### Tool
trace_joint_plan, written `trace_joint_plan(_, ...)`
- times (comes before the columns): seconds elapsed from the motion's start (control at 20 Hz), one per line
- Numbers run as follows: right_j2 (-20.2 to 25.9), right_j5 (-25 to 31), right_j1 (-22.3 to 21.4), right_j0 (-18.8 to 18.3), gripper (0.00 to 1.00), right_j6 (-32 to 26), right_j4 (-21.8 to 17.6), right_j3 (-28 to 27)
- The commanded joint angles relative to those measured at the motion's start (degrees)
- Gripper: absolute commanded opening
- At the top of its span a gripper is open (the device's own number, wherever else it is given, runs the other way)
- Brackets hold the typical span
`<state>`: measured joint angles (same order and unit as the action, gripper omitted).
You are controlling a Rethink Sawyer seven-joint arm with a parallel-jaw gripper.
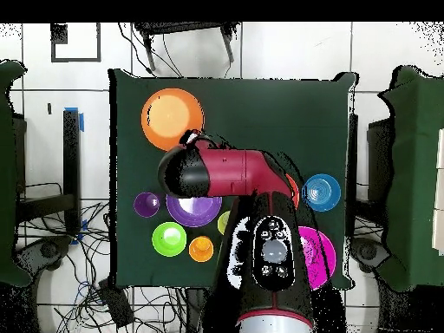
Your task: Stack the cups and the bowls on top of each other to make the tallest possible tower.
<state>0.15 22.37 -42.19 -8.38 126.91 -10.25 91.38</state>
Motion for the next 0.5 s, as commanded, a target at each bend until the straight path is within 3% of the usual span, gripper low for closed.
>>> trace_joint_plan(0.05, 5.0, -0.4, 4.6, 1.0, 1.0, -0.2, -2.5, 1.7)
trace_joint_plan(0.5, 4.5, -0.3, 7.1, 1.2, 1.0, 1.2, -1.9, 0.3)
